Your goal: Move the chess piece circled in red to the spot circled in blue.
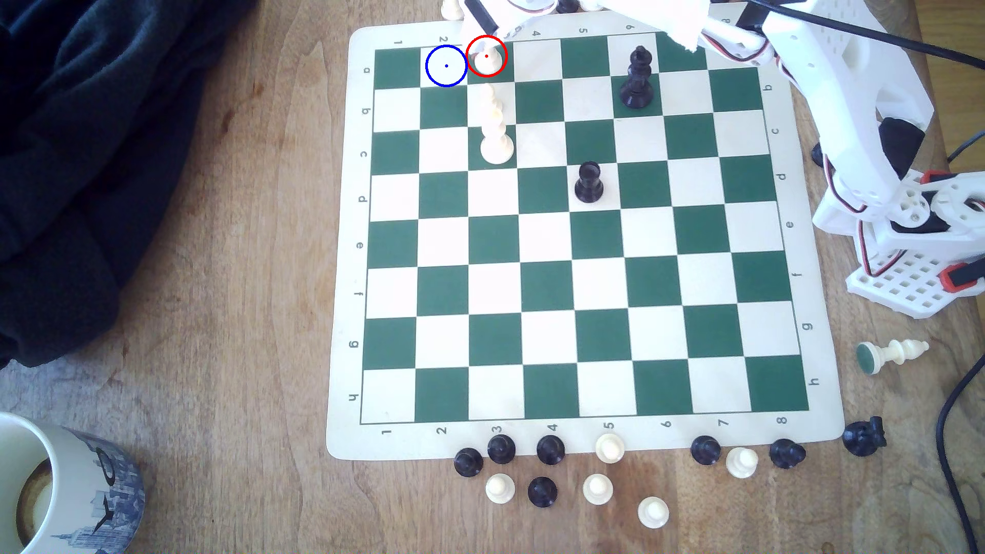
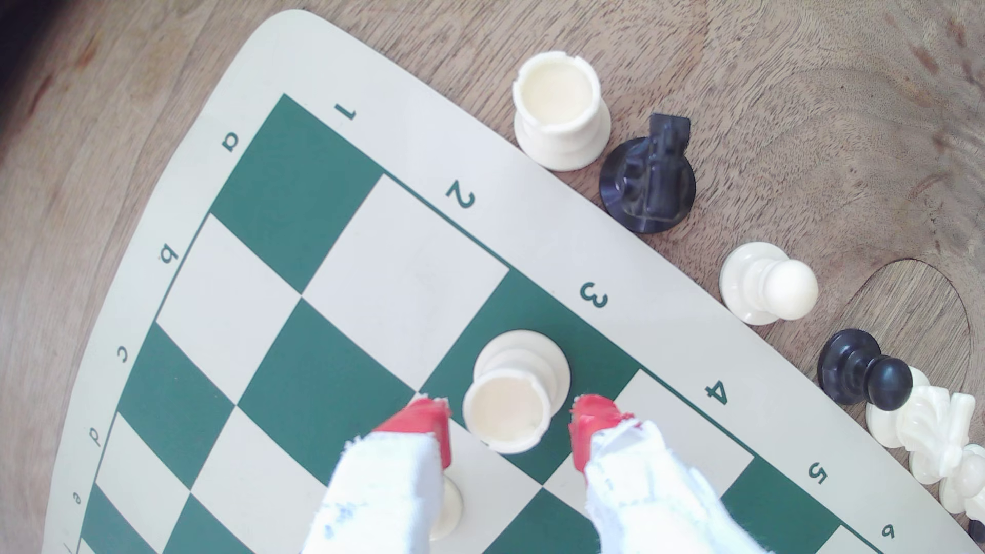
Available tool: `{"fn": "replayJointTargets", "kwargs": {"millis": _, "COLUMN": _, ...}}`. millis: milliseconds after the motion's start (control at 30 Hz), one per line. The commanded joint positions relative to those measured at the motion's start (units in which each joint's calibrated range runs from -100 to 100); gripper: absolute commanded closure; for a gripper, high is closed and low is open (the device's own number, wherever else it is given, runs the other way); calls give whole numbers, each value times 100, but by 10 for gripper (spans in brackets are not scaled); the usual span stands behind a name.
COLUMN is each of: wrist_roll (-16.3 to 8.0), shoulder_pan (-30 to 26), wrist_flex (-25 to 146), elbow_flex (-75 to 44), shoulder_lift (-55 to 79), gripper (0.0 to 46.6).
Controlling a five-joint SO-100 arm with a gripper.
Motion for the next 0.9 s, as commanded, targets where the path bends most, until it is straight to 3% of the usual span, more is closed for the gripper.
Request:
{"fn": "replayJointTargets", "kwargs": {"millis": 0, "wrist_roll": -29, "shoulder_pan": -46, "wrist_flex": -69, "elbow_flex": -87, "shoulder_lift": -96, "gripper": 342}}
{"fn": "replayJointTargets", "kwargs": {"millis": 633, "wrist_roll": -73, "shoulder_pan": -93, "wrist_flex": -372, "elbow_flex": -232, "shoulder_lift": -45, "gripper": 343}}
{"fn": "replayJointTargets", "kwargs": {"millis": 867, "wrist_roll": -73, "shoulder_pan": -77, "wrist_flex": -462, "elbow_flex": -241, "shoulder_lift": -54, "gripper": 371}}
